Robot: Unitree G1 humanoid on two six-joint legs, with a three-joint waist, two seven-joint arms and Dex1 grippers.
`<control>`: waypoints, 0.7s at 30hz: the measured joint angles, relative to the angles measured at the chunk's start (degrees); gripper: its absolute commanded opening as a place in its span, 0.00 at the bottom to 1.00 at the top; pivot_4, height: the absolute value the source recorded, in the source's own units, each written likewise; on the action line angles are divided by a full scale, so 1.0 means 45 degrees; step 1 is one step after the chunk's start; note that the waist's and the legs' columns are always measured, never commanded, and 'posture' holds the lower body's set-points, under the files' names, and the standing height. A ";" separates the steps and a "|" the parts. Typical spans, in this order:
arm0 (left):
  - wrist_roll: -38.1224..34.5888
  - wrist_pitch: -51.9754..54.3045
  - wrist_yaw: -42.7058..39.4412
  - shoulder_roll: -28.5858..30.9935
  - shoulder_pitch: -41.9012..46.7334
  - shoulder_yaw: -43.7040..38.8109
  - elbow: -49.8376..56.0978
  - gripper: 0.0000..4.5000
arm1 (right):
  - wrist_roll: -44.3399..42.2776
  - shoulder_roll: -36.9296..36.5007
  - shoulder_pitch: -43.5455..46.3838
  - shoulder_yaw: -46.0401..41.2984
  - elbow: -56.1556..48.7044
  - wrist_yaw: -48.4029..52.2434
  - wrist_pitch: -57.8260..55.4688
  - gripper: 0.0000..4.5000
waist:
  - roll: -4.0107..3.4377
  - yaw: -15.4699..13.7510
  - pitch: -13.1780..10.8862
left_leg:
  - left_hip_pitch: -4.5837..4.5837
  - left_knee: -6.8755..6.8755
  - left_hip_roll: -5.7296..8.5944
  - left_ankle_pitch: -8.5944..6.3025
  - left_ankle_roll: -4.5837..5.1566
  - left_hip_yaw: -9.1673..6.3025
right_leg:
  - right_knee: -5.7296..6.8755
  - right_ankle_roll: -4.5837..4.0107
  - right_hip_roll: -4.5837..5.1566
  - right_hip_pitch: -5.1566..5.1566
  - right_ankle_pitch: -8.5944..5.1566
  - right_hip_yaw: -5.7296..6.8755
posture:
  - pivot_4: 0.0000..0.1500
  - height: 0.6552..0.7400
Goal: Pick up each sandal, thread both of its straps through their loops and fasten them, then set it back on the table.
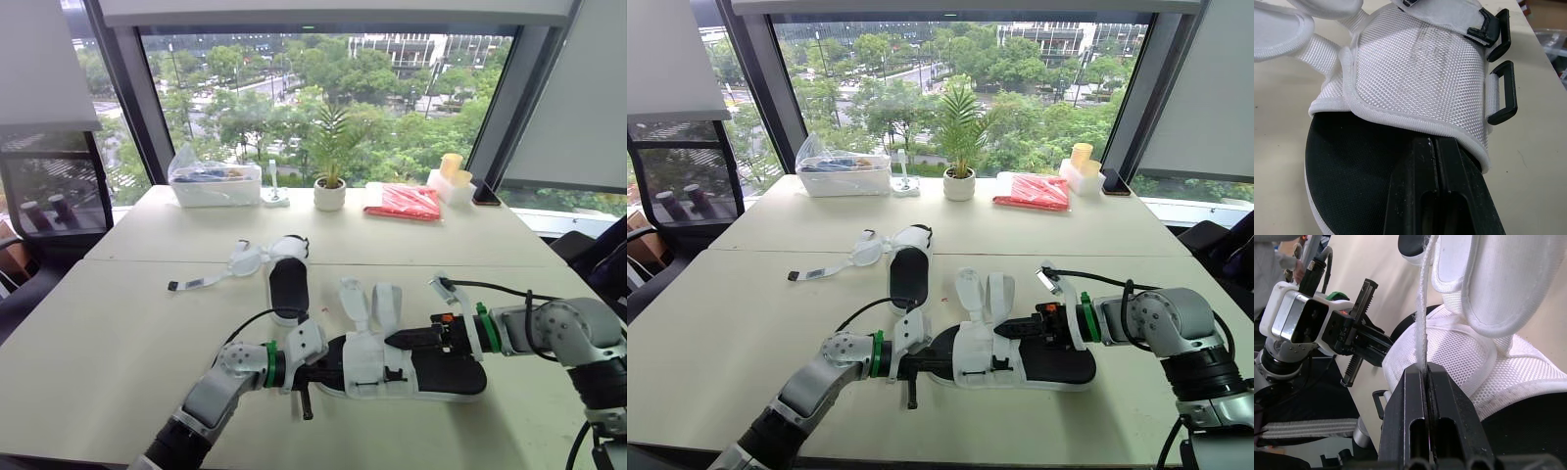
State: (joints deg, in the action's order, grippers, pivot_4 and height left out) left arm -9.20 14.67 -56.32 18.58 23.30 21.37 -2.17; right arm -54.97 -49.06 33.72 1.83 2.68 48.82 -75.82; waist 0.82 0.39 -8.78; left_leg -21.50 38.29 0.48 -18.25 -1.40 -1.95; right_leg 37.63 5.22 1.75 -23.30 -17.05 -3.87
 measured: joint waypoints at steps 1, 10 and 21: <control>0.0000 0.0000 0.0002 0.0000 0.0000 0.0000 0.0000 0.00 | 0.0134 -0.0009 0.0000 0.0030 -0.0006 0.0138 0.0043 0.00 | 0.0000 0.0000 0.0000 | 0.0000 0.0000 0.0000 0.0000 0.0000 0.0000 | 0.0000 0.0000 0.0000 0.0000 0.0000 0.0000 | 1.00 1.00; 0.0002 -0.0017 0.0059 -0.0023 -0.0002 0.0012 0.0000 0.00 | 0.0560 -0.0097 -0.0452 -0.0030 -0.1278 0.0785 0.0290 0.00 | 0.0000 0.0033 0.0000 | -0.0001 -0.0011 0.0000 0.0000 0.0000 -0.0001 | -0.0002 0.0000 -0.0001 -0.0007 0.0000 0.0000 | 1.00 1.00; 0.0004 -0.0016 0.0116 -0.0014 -0.0015 0.0008 -0.0001 0.00 | 0.0677 -0.0098 -0.1590 -0.0104 -0.2923 0.0872 0.0484 0.00 | 0.0000 0.0041 0.0000 | 0.0003 -0.0014 -0.0001 0.0000 0.0001 -0.0001 | -0.0002 0.0000 -0.0003 -0.0006 0.0000 -0.0001 | 1.00 1.00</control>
State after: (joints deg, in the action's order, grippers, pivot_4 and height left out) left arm -9.19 14.60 -55.80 18.52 23.23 21.40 -2.18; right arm -51.93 -49.50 26.57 1.36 -10.48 52.75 -73.64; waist 0.82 0.57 -8.78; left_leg -21.49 38.23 0.48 -18.25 -1.39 -1.95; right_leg 37.62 5.22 1.74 -23.33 -17.05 -3.87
